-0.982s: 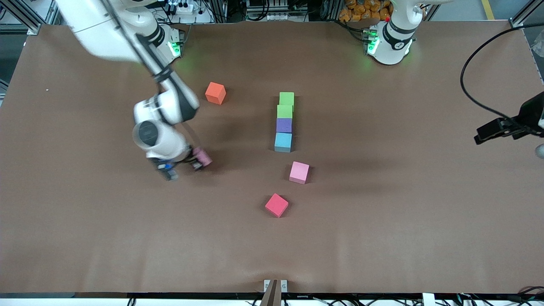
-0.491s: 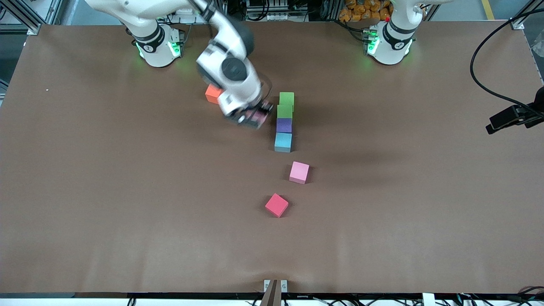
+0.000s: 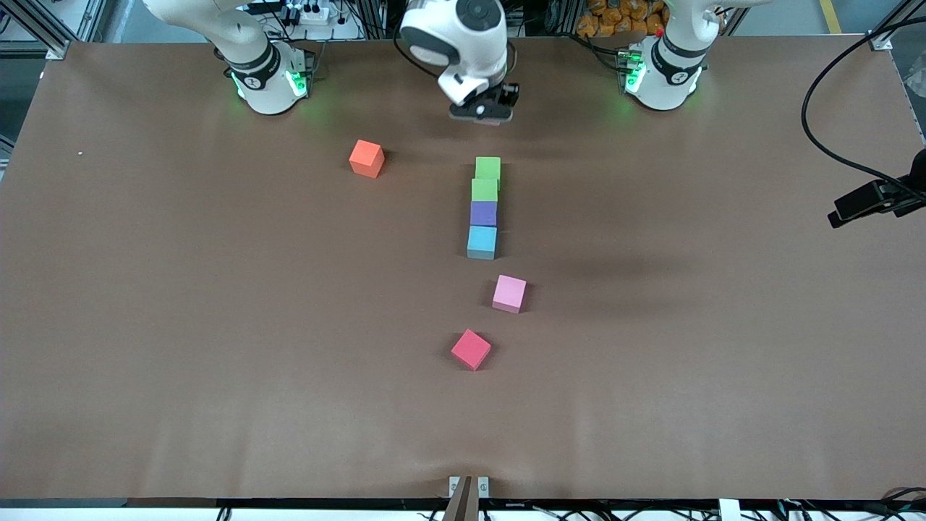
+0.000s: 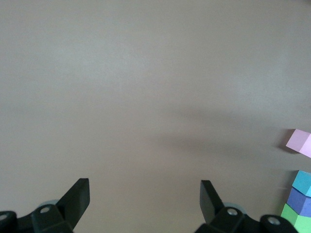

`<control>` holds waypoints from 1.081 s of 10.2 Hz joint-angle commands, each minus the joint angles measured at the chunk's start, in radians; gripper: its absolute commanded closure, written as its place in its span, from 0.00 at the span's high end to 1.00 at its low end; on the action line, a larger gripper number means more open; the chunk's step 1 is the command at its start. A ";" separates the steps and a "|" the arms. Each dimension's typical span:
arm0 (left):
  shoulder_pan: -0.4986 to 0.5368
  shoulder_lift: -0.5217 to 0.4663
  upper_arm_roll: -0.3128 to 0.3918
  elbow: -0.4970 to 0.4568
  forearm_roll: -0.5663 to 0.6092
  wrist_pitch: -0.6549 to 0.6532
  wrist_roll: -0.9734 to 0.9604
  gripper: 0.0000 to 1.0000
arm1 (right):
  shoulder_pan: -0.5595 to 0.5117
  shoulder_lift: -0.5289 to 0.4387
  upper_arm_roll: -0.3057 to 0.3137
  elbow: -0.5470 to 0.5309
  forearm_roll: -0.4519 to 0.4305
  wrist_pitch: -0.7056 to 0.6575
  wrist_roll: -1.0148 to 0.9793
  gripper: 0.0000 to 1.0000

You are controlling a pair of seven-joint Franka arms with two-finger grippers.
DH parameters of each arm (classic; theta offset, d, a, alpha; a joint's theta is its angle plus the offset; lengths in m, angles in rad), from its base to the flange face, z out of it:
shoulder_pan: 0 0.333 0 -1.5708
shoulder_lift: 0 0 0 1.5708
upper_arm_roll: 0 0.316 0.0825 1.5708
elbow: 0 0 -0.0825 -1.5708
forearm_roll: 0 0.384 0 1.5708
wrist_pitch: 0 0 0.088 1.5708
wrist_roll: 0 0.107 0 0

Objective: Arrange blocks into number 1
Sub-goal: 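Carry the pink cube past the green cubes with the right gripper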

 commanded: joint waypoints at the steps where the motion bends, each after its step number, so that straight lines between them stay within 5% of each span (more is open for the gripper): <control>1: -0.006 -0.013 0.009 -0.014 0.022 -0.013 0.019 1.00 | 0.067 0.082 -0.004 0.003 -0.175 0.033 0.049 0.00; 4: -0.008 -0.019 0.012 -0.011 0.022 -0.039 0.016 1.00 | 0.070 0.164 -0.044 0.025 -0.292 0.059 0.064 0.00; 11: -0.046 -0.072 -0.006 -0.033 0.010 -0.041 -0.023 1.00 | 0.050 0.233 -0.119 0.068 -0.329 0.085 0.053 0.00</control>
